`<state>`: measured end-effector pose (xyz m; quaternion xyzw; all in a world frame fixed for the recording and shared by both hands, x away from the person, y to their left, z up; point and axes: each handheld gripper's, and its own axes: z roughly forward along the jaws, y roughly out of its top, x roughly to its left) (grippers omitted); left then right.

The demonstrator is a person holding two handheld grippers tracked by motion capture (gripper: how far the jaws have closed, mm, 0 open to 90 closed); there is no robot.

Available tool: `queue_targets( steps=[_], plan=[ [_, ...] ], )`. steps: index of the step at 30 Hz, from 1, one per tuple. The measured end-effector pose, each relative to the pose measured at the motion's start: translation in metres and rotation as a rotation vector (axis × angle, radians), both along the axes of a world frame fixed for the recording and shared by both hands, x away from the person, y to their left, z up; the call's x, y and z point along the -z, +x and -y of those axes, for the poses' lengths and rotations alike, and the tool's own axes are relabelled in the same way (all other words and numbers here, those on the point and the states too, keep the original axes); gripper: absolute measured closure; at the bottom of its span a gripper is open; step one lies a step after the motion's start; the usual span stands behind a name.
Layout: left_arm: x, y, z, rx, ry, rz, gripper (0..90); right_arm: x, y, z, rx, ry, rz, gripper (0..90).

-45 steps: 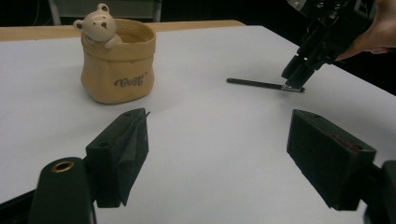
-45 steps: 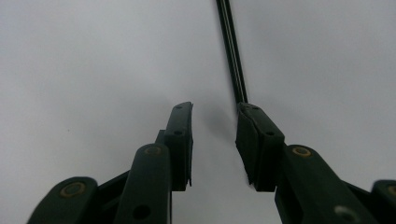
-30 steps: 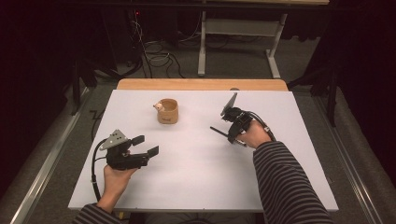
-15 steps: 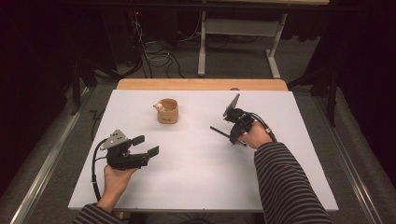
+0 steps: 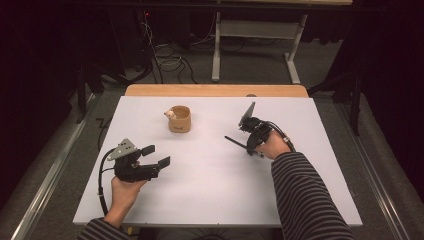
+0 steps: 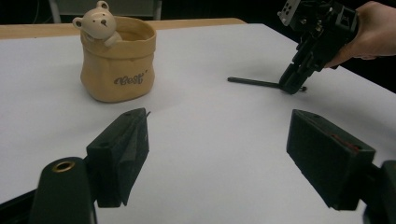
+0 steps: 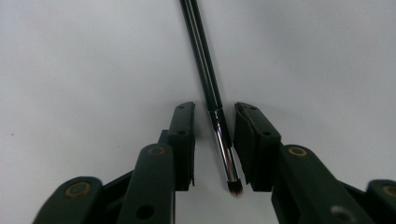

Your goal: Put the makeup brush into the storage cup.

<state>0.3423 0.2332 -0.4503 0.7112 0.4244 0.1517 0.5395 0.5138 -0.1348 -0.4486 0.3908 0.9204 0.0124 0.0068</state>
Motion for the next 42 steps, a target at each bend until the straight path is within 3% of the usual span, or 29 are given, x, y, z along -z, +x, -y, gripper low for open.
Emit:
queue_targets(
  steps=[12, 25, 42],
  plan=[
    [0.0, 0.0, 0.0, 0.001, 0.005, -0.002, 22.2, 0.001, -0.002, 0.0, -0.016, -0.015, 0.03, 84.5],
    [0.0, 0.0, 0.001, -0.001, 0.015, 0.001, 22.7, 0.0, -0.005, -0.001, -0.058, -0.022, 0.048, 85.4],
    [-0.001, -0.002, 0.006, 0.022, 0.053, 0.026, 22.9, -0.018, -0.023, -0.013, -0.133, 0.022, 0.073, 85.5]
  ],
)
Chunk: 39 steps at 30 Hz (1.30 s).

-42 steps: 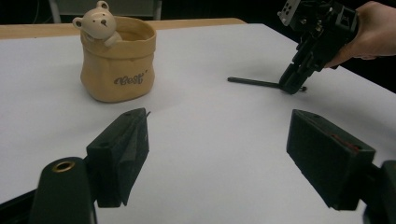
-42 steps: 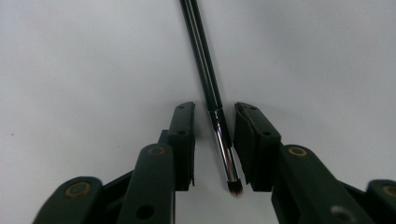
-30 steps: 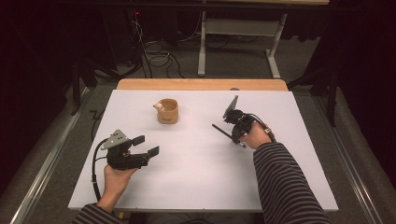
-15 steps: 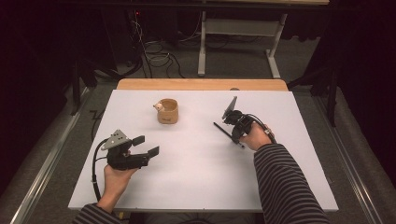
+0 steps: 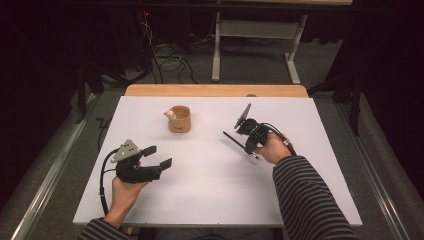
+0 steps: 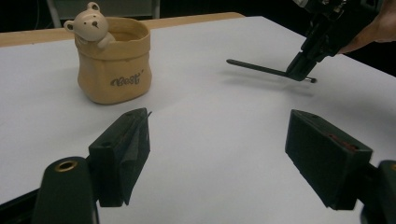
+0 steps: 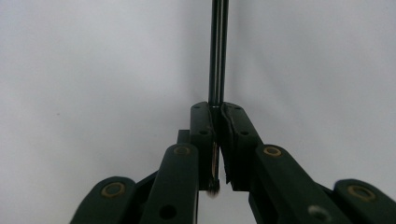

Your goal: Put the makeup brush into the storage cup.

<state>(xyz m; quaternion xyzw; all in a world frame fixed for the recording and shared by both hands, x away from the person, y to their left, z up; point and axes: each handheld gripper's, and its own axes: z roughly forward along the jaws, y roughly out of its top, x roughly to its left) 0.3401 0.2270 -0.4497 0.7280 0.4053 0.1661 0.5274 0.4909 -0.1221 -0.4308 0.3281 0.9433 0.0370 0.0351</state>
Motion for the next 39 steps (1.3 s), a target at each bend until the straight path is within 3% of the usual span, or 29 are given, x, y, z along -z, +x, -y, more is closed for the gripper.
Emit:
queue_targets(
  steps=[8, 15, 30, 39],
  plan=[
    [-0.001, -0.002, 0.006, 0.027, 0.032, 0.006, 21.3, -0.006, -0.012, -0.009, -0.048, 0.027, 0.003, 85.5],
    [-0.003, -0.005, 0.016, 0.045, 0.091, 0.023, 20.9, -0.016, -0.024, -0.017, -0.093, 0.051, 0.006, 85.4],
    [-0.008, -0.002, 0.023, 0.074, 0.08, 0.011, 21.9, -0.03, -0.043, -0.03, -0.171, 0.09, 0.01, 85.4],
    [-0.016, 0.002, 0.032, 0.096, 0.107, 0.026, 22.4, -0.039, -0.055, -0.041, -0.242, 0.108, 0.016, 85.5]
  ],
)
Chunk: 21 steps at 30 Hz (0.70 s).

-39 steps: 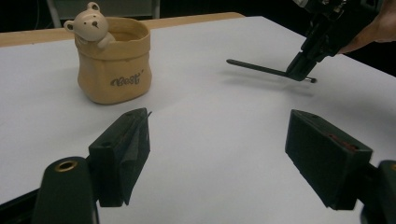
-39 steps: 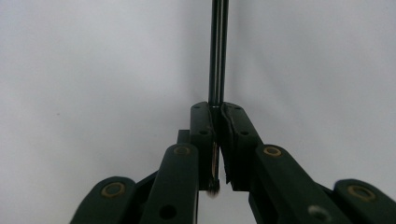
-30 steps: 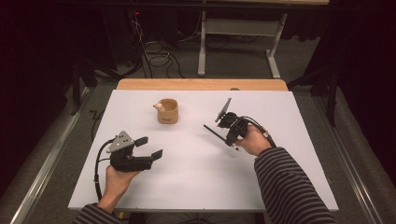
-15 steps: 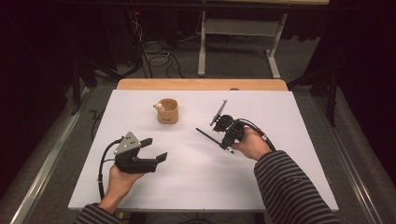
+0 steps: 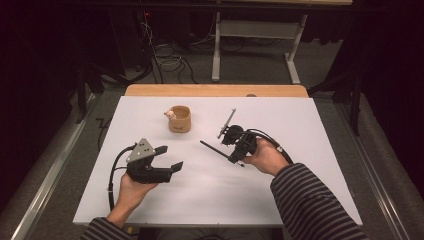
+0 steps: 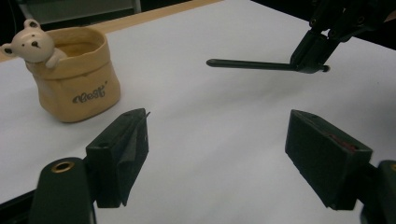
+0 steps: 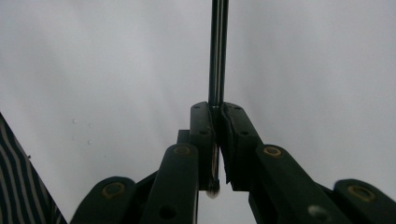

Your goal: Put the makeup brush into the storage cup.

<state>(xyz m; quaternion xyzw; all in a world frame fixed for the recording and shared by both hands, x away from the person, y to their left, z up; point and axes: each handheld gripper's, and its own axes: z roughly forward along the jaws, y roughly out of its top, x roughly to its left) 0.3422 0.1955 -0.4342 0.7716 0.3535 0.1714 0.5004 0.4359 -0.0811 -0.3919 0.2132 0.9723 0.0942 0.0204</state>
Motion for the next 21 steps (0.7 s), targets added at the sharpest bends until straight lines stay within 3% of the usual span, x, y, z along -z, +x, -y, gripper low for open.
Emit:
queue_targets(
  steps=[14, 21],
  plan=[
    [-0.017, 0.016, 0.018, 0.047, 0.001, 0.013, 22.9, -0.023, -0.007, -0.011, -0.028, 0.003, 0.017, 85.4],
    [-0.024, 0.024, 0.036, 0.079, 0.052, 0.041, 23.3, -0.03, -0.009, -0.014, -0.034, 0.0, 0.017, 85.4]
  ],
)
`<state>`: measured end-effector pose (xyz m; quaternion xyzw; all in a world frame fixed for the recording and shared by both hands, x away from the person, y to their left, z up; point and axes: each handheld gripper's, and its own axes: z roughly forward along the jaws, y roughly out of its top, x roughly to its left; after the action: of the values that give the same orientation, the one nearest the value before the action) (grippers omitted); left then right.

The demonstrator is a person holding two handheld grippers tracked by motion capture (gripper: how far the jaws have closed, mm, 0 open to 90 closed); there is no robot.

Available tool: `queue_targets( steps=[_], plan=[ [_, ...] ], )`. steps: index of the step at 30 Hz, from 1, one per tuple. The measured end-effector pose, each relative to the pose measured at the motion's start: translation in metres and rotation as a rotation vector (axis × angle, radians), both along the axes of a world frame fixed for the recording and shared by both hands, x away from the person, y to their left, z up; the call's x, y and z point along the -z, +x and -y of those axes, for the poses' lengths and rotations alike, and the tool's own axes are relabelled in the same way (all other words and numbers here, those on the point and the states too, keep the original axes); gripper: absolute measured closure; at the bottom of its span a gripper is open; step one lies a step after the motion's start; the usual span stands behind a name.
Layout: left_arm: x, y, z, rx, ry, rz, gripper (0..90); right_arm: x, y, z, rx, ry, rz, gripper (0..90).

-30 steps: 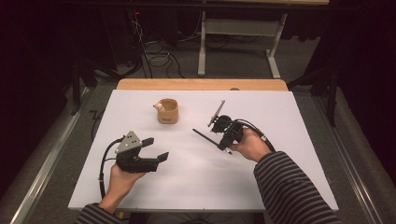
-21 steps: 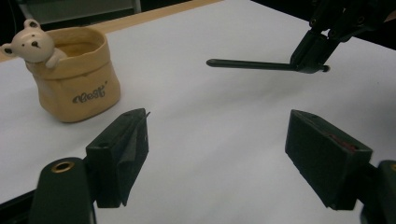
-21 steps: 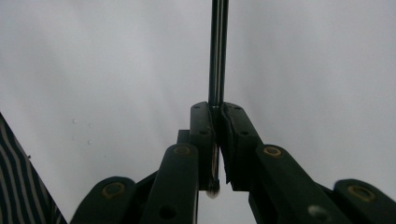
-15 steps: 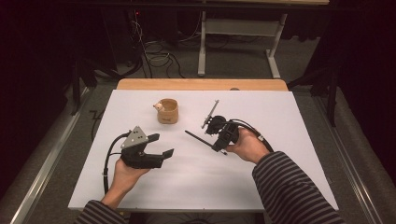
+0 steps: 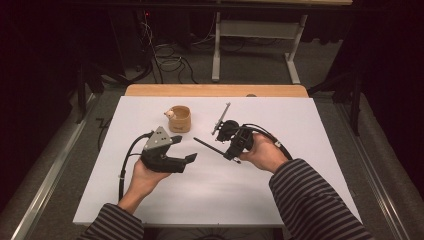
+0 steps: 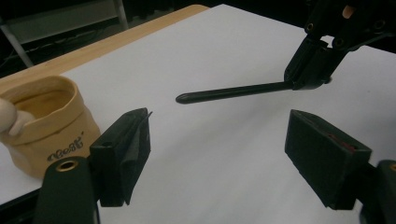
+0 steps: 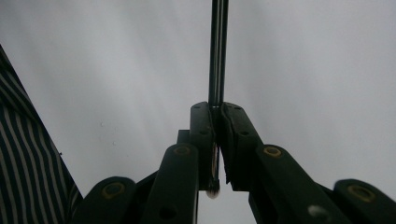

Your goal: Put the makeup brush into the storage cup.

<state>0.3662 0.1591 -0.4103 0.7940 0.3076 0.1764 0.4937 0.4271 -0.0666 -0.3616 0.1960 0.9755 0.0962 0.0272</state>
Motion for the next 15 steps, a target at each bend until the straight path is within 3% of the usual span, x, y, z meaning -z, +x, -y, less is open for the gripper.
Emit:
queue_targets(
  steps=[10, 15],
  plan=[
    [-0.001, 0.011, 0.016, 0.007, 0.062, 0.042, 23.2, -0.007, 0.002, -0.005, -0.001, -0.015, 0.001, 85.4],
    [0.002, 0.014, 0.018, 0.015, 0.115, 0.051, 23.2, -0.008, 0.004, -0.012, -0.008, -0.032, -0.007, 85.4]
  ],
)
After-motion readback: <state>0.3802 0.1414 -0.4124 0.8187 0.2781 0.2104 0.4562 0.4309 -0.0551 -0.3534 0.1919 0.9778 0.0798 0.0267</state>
